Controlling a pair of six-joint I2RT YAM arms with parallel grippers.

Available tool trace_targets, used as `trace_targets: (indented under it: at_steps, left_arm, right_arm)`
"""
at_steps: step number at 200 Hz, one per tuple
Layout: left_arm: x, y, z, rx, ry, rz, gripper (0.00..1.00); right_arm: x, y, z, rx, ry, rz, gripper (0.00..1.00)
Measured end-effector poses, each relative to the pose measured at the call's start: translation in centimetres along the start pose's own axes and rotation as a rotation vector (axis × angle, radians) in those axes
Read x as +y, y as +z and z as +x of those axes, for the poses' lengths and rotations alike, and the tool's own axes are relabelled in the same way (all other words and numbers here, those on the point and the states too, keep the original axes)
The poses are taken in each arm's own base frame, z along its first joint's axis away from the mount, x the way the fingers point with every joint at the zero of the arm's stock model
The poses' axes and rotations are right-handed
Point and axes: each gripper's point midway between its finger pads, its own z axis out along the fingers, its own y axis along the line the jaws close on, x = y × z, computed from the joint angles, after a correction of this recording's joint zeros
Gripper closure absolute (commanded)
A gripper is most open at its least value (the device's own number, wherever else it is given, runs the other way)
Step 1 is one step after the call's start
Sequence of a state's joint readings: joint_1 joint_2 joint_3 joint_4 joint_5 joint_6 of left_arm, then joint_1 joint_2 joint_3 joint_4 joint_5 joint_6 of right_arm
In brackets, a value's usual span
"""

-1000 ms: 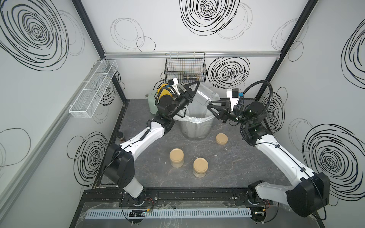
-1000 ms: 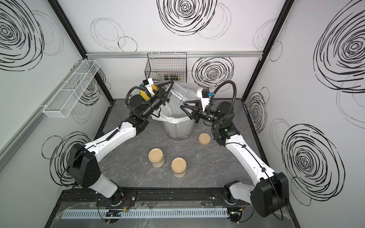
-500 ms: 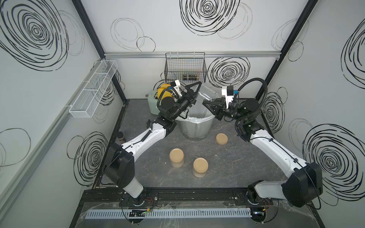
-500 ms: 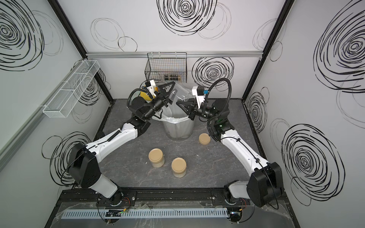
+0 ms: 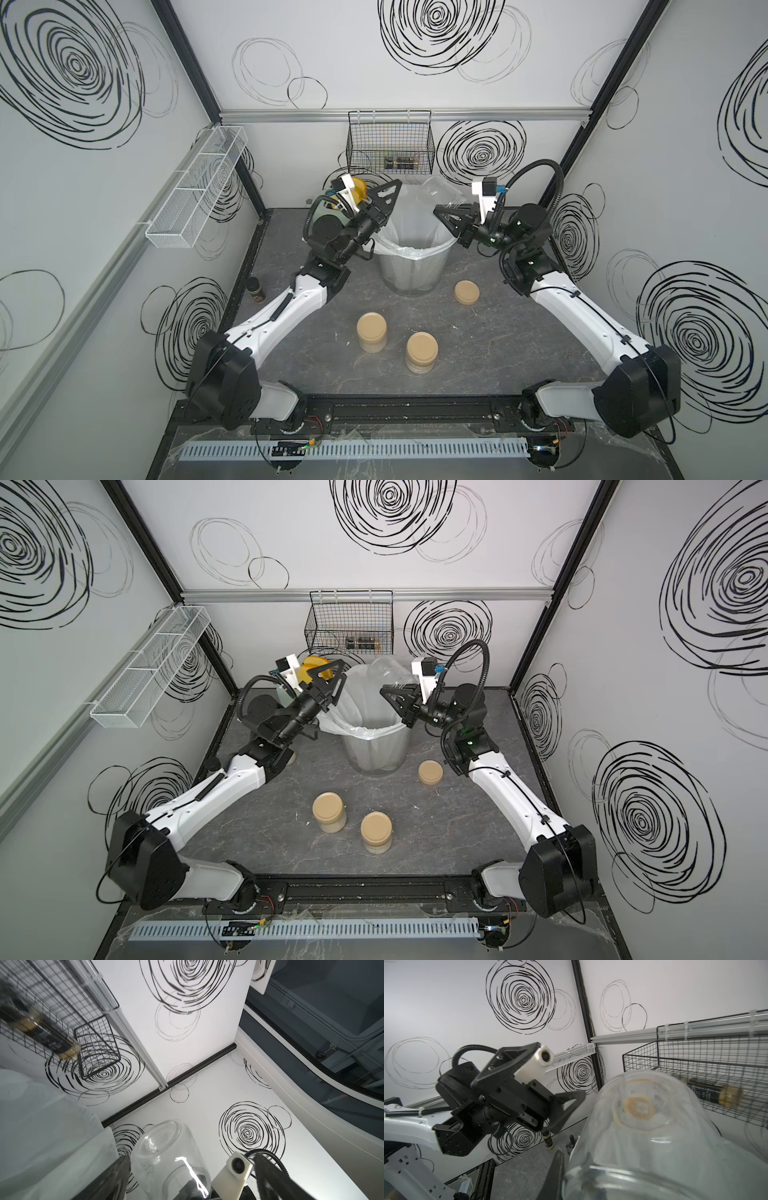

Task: Empty moldy rice from jars
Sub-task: Place the jar at the center of the board.

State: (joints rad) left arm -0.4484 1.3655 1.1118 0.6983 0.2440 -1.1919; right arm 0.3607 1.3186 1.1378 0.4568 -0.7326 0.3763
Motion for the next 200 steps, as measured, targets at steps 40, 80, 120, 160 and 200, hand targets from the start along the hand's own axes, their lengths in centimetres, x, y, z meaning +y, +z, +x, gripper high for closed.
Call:
trace_targets:
  at_steps: [40,80,120,160,200]
  left_arm:
    - [-1.6,-3.8,-3.5,-0.091,0.259,-0.139,0.04]
    - [2.1,-6.5,-4.6,-0.056,0.477,-0.392,0.04]
    - [7.6,-9.4,-2.9,0.062,0.553,-0.581,0.04]
    - [10.2,-12.6,0.2,0.183,0.6,-0.611,0.04]
    - [9.8,-13.9,1.3,0.229,0.642,-0.597,0.04]
  right_arm:
    - [-4.2,-3.1,-3.8,0.024,-0.016,0.183,1.0]
    - [-10.8,-8.6,-4.3,0.062,0.059,0.451,1.0]
    - [-18.7,-10.7,5.0,0.287,0.314,0.65,1.0]
    - [-23.4,-12.5,17.6,0.558,0.597,0.77,1.0]
    - [-25.4,-11.9,23.5,0.752,0.712,0.824,1.0]
